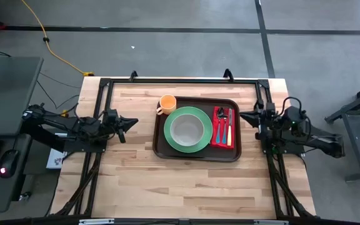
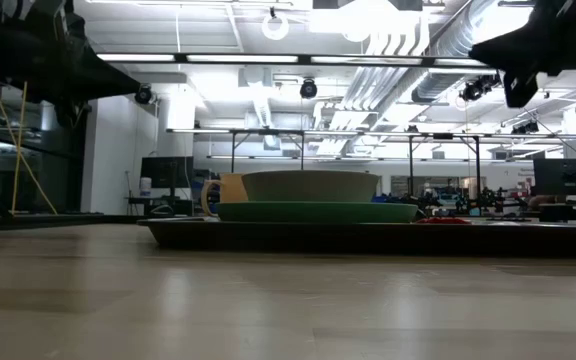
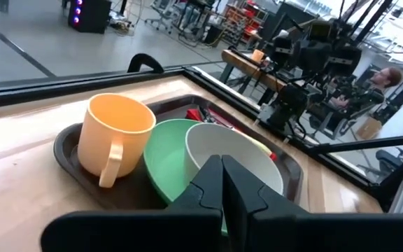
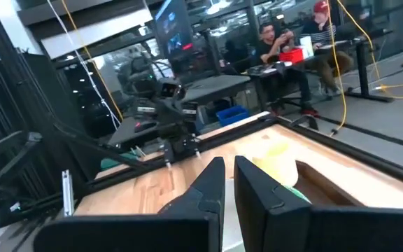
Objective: Set up tray
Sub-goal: Return to Home Position
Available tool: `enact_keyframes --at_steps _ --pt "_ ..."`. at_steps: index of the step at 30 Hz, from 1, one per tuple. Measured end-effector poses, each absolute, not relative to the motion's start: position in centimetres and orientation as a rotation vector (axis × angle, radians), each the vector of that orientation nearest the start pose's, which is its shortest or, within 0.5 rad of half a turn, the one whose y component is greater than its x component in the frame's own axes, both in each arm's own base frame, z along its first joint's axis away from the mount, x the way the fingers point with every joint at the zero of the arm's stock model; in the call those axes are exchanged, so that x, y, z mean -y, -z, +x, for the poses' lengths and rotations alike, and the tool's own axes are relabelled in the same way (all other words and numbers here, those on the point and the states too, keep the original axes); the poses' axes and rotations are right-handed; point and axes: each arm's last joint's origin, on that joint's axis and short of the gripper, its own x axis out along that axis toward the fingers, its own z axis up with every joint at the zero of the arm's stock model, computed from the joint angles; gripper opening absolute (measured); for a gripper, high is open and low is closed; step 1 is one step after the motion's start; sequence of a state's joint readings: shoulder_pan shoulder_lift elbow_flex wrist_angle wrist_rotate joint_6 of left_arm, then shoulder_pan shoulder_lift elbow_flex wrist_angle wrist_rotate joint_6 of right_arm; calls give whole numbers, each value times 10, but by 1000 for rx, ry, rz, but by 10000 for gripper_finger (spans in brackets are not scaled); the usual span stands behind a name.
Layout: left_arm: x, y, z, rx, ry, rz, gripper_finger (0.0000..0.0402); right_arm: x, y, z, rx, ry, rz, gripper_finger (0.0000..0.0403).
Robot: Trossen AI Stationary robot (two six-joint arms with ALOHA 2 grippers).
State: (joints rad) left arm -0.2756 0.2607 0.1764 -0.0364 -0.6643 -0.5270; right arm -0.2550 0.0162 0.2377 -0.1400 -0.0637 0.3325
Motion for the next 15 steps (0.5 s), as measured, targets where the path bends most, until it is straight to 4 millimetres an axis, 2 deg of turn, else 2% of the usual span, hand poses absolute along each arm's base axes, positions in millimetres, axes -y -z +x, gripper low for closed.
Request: enact_keyframes --at_steps 9,15 --pt "11 -191 106 -6 -412 -435 31 18 -209 85 118 109 314 11" --pt "11 -176 107 0 -432 -437 31 16 -208 86 146 15 277 11"
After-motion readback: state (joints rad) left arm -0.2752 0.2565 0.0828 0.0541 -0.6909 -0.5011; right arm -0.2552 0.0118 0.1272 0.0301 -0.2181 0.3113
